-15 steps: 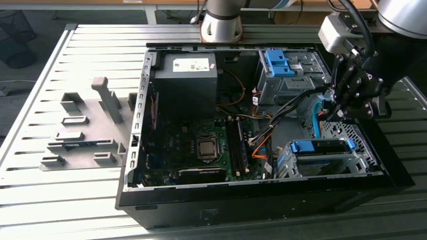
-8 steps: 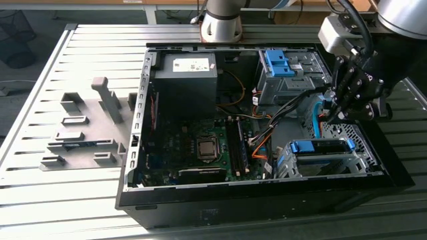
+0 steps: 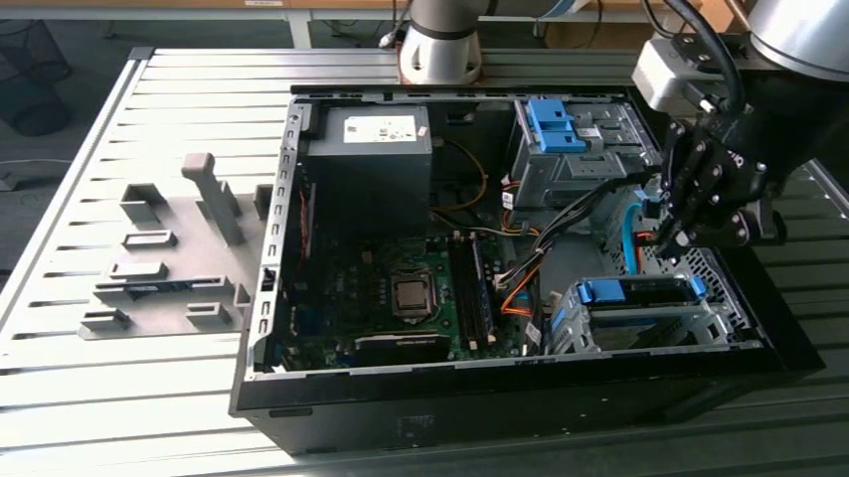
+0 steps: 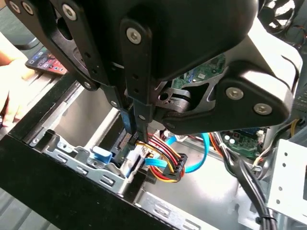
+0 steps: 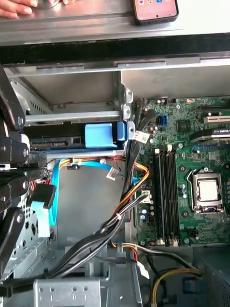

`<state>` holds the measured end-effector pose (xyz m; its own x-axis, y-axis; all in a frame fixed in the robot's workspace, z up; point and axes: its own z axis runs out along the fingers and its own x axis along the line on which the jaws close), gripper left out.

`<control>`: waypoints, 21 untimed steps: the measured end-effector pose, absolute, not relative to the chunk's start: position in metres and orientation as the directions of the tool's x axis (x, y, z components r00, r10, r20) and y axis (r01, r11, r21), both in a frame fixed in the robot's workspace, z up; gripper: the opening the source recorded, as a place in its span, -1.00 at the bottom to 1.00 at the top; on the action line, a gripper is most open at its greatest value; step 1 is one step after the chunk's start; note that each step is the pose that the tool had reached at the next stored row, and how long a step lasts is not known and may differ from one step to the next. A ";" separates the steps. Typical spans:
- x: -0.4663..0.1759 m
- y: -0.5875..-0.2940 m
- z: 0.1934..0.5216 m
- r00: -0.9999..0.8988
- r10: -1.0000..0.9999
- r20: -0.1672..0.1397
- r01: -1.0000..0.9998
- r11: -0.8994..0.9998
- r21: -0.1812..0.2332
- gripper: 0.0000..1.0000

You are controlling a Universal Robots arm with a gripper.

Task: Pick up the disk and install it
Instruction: 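Insert the first disk wire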

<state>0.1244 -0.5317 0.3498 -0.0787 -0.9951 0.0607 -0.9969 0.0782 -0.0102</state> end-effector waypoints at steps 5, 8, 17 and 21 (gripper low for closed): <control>0.125 -0.539 0.346 -0.074 -0.995 0.061 -0.997 0.073 -0.010 -0.67; 0.124 -0.540 0.344 -0.072 -0.996 0.061 -0.997 0.072 -0.010 -0.67; 0.124 -0.542 0.341 -0.082 -0.995 0.061 -0.997 0.082 -0.010 -0.67; 0.124 -0.544 0.339 -0.083 -0.995 0.061 -0.997 0.082 -0.010 -0.67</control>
<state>0.1239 -0.5439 0.3387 -0.0827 -0.9947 0.0607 -0.9966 0.0822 -0.0102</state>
